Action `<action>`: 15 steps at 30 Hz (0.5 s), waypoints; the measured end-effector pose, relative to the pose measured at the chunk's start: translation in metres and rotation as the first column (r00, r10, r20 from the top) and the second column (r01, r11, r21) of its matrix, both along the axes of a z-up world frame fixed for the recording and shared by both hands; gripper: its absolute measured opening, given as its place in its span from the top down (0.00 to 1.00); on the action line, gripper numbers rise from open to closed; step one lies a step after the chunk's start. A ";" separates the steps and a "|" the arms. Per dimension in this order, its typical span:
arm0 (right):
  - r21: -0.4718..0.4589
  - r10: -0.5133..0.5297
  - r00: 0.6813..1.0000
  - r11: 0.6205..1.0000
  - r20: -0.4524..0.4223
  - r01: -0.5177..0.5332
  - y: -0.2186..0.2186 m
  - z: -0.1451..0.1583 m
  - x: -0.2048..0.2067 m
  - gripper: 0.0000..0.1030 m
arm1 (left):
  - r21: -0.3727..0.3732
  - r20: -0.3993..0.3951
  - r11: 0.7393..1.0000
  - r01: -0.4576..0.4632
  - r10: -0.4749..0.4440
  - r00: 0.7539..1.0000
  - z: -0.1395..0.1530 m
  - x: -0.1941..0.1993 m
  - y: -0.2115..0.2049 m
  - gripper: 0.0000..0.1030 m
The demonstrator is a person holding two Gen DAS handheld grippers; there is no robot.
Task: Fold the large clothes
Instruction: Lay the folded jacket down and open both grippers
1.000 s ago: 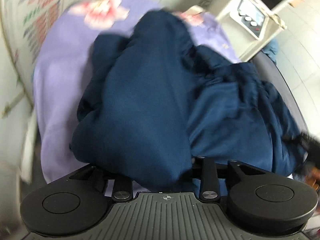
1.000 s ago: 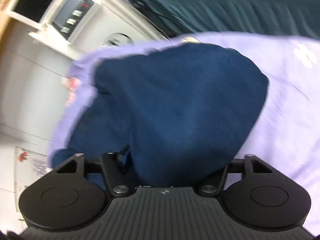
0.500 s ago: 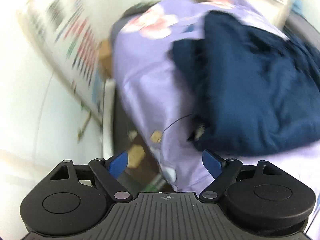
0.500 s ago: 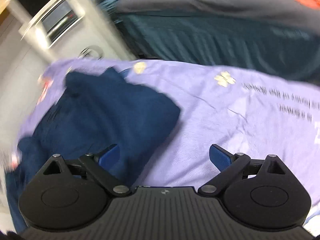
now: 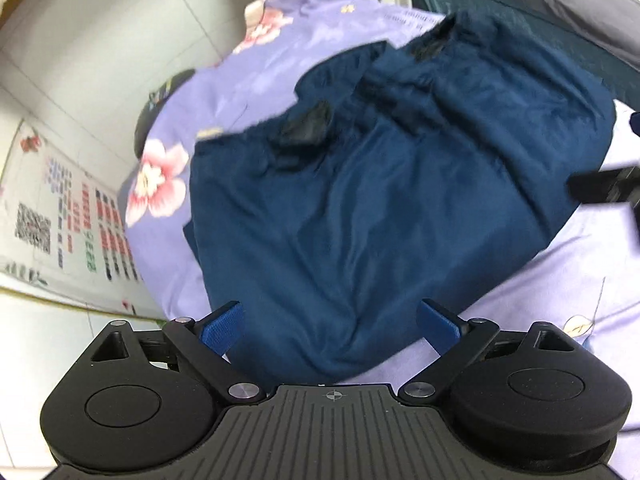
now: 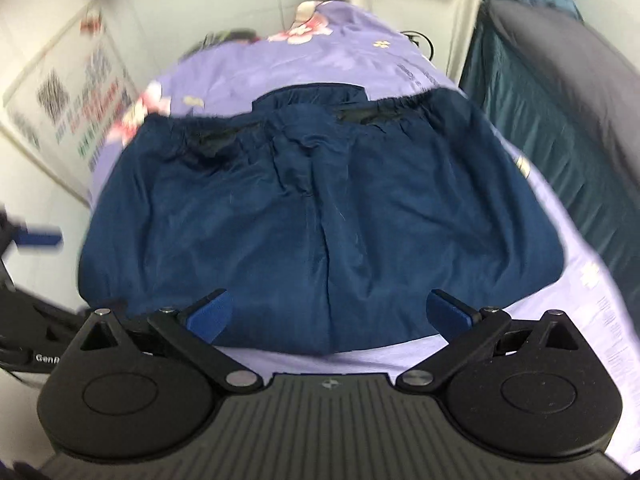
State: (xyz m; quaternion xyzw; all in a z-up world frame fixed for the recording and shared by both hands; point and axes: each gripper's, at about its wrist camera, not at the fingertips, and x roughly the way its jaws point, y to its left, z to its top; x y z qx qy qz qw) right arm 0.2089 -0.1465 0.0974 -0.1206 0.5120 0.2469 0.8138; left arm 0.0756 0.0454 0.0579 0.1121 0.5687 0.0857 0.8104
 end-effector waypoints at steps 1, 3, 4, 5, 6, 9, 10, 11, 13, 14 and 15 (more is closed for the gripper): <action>-0.035 0.013 1.000 0.999 0.013 -0.013 0.006 0.004 -0.001 0.00 | -0.018 -0.008 1.000 -0.003 0.003 1.000 0.004 0.002 -0.001 0.00; -0.074 0.022 0.999 0.997 0.024 -0.020 0.010 0.011 -0.004 0.00 | -0.072 -0.022 0.997 -0.015 0.014 1.000 0.008 0.001 0.001 0.00; -0.092 0.018 1.000 0.996 0.024 -0.016 0.011 0.012 -0.003 0.00 | -0.081 -0.021 0.997 -0.018 0.016 1.000 0.009 0.002 0.001 0.00; -0.102 0.014 1.000 0.995 0.027 -0.012 0.012 0.014 -0.004 0.00 | -0.071 -0.020 0.997 -0.015 0.014 1.000 0.010 0.002 0.000 0.00; -0.109 0.009 1.000 0.994 0.030 -0.006 0.012 0.017 -0.003 0.00 | -0.052 -0.026 0.999 -0.012 0.010 1.000 0.008 0.002 -0.001 0.00; -0.117 -0.006 0.999 0.993 0.037 0.010 0.013 0.022 -0.002 0.00 | -0.020 -0.040 1.000 -0.022 0.021 0.999 0.003 0.002 -0.001 0.00; -0.123 -0.004 0.999 0.992 0.036 0.008 0.016 0.020 -0.001 0.00 | -0.013 -0.042 0.999 -0.029 0.029 0.999 0.002 0.000 0.000 0.00; -0.131 0.001 0.999 0.991 0.036 0.004 0.019 0.020 -0.001 0.00 | -0.014 -0.044 0.999 -0.036 0.036 0.998 0.002 -0.001 0.002 0.00; -0.147 0.013 0.999 0.989 0.032 -0.008 0.024 0.019 -0.004 0.00 | -0.028 -0.046 0.998 -0.048 0.046 0.998 0.002 -0.003 0.006 0.00; -0.154 0.018 1.000 0.988 0.025 -0.014 0.026 0.017 -0.005 0.00 | -0.032 -0.047 0.998 -0.053 0.051 0.998 0.002 -0.004 0.007 0.00; -0.159 0.023 1.000 0.987 0.021 -0.019 0.028 0.015 -0.006 0.00 | -0.033 -0.050 0.998 -0.055 0.053 0.997 0.001 -0.004 0.008 0.00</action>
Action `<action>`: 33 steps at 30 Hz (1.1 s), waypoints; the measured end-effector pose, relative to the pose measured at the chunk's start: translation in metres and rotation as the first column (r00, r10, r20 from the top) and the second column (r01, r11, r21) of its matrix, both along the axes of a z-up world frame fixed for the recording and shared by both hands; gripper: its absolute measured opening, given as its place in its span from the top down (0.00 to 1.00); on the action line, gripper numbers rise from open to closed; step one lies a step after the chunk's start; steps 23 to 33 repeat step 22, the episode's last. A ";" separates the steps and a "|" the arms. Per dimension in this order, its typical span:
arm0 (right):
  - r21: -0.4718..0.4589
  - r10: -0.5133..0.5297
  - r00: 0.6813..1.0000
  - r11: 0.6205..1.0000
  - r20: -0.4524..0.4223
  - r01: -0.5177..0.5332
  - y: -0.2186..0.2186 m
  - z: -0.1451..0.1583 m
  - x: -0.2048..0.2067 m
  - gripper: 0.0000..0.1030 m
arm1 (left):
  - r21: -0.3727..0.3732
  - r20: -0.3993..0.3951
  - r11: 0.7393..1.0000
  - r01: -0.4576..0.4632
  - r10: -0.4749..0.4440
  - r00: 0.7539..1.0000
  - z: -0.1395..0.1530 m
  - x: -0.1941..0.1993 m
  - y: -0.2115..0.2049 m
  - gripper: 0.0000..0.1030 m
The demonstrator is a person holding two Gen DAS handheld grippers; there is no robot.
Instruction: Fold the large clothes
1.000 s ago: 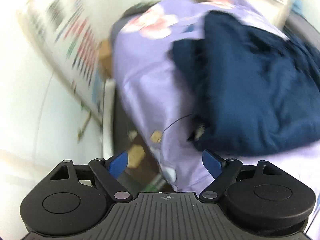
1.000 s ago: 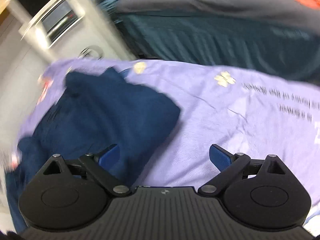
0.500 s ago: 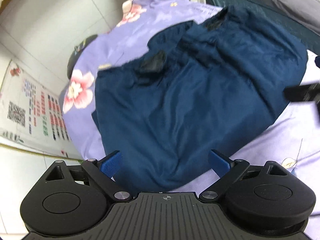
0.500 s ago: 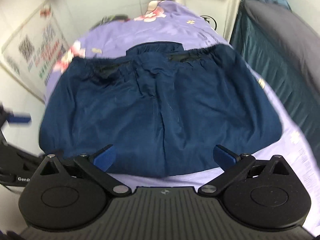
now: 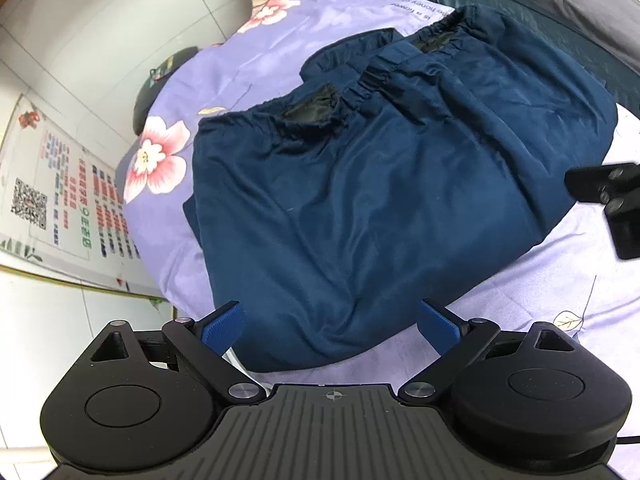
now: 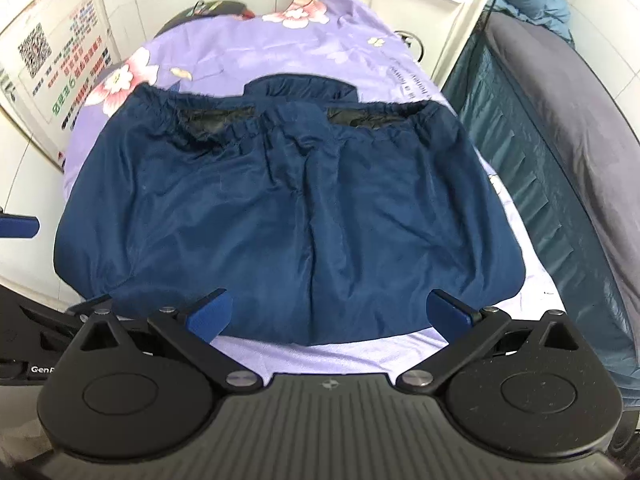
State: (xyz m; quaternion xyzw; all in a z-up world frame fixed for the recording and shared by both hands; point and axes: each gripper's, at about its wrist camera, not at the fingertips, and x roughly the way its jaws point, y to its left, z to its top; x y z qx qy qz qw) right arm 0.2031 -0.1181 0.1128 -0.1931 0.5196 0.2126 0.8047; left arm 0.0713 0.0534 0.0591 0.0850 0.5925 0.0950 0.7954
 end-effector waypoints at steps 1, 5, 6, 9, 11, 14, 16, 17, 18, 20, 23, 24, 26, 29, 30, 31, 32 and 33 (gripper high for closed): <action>-0.005 0.003 1.000 1.000 -0.003 -0.003 0.003 -0.002 -0.001 0.00 | -0.003 -0.004 1.000 -0.002 0.002 1.000 -0.001 0.000 0.001 0.00; -0.008 0.002 1.000 1.000 -0.004 -0.002 0.008 -0.005 -0.003 0.00 | -0.011 -0.002 1.000 -0.013 0.013 1.000 -0.002 0.000 0.003 0.00; -0.008 -0.001 1.000 1.000 -0.011 0.001 0.008 -0.006 -0.002 0.00 | -0.012 -0.003 1.000 -0.012 0.012 1.000 -0.002 0.000 0.004 0.00; -0.009 -0.009 1.000 1.000 -0.020 0.009 0.009 -0.008 0.001 0.00 | -0.034 -0.020 0.999 -0.022 0.021 1.000 -0.004 0.001 0.006 0.00; -0.011 -0.009 1.000 1.000 -0.019 0.009 0.010 -0.008 0.001 0.00 | -0.049 -0.032 0.998 -0.029 0.027 0.999 -0.006 0.001 0.008 0.00; -0.012 -0.009 1.000 1.000 -0.020 0.009 0.010 -0.008 0.002 0.00 | -0.040 -0.030 0.999 -0.019 0.017 0.999 -0.009 0.000 0.007 0.00; -0.014 -0.007 1.000 1.000 -0.020 0.006 0.011 -0.008 0.001 0.00 | -0.038 -0.031 0.999 -0.011 0.010 0.999 -0.009 -0.001 0.007 0.00; -0.016 -0.005 1.000 1.000 -0.019 0.005 0.011 -0.008 0.001 0.00 | -0.040 -0.028 0.999 -0.007 0.006 1.000 -0.010 -0.002 0.006 0.00; -0.018 -0.005 1.000 1.000 -0.019 0.004 0.012 -0.009 0.001 0.00 | -0.034 -0.019 0.999 0.001 -0.002 1.000 -0.009 -0.002 0.005 0.00; -0.021 -0.004 1.000 1.000 -0.021 0.003 0.013 -0.010 0.001 0.00 | -0.020 -0.012 1.000 -0.002 0.001 1.000 -0.008 -0.003 0.005 0.00; -0.022 -0.004 1.000 1.000 -0.023 0.003 0.013 -0.011 0.001 0.00 | -0.017 -0.015 1.000 -0.016 0.016 1.000 -0.008 -0.002 0.007 0.00; -0.022 -0.004 1.000 1.000 -0.023 0.003 0.013 -0.011 0.001 0.00 | -0.017 -0.015 1.000 -0.016 0.016 1.000 -0.008 -0.002 0.007 0.00; -0.022 -0.004 1.000 1.000 -0.023 0.003 0.013 -0.011 0.001 0.00 | -0.017 -0.015 1.000 -0.016 0.016 1.000 -0.008 -0.002 0.007 0.00; -0.022 -0.004 1.000 1.000 -0.023 0.003 0.013 -0.011 0.001 0.00 | -0.017 -0.015 1.000 -0.016 0.016 1.000 -0.008 -0.002 0.007 0.00; -0.022 -0.004 1.000 1.000 -0.023 0.003 0.013 -0.011 0.001 0.00 | -0.017 -0.015 1.000 -0.016 0.016 1.000 -0.008 -0.002 0.007 0.00; -0.022 -0.004 1.000 1.000 -0.023 0.003 0.013 -0.011 0.001 0.00 | -0.017 -0.015 1.000 -0.016 0.016 1.000 -0.008 -0.002 0.007 0.00; -0.022 -0.004 1.000 1.000 -0.023 0.003 0.013 -0.011 0.001 0.00 | -0.017 -0.015 1.000 -0.016 0.016 1.000 -0.008 -0.002 0.007 0.00; -0.022 -0.004 1.000 1.000 -0.023 0.003 0.013 -0.011 0.001 0.00 | -0.017 -0.015 1.000 -0.016 0.016 1.000 -0.008 -0.002 0.007 0.00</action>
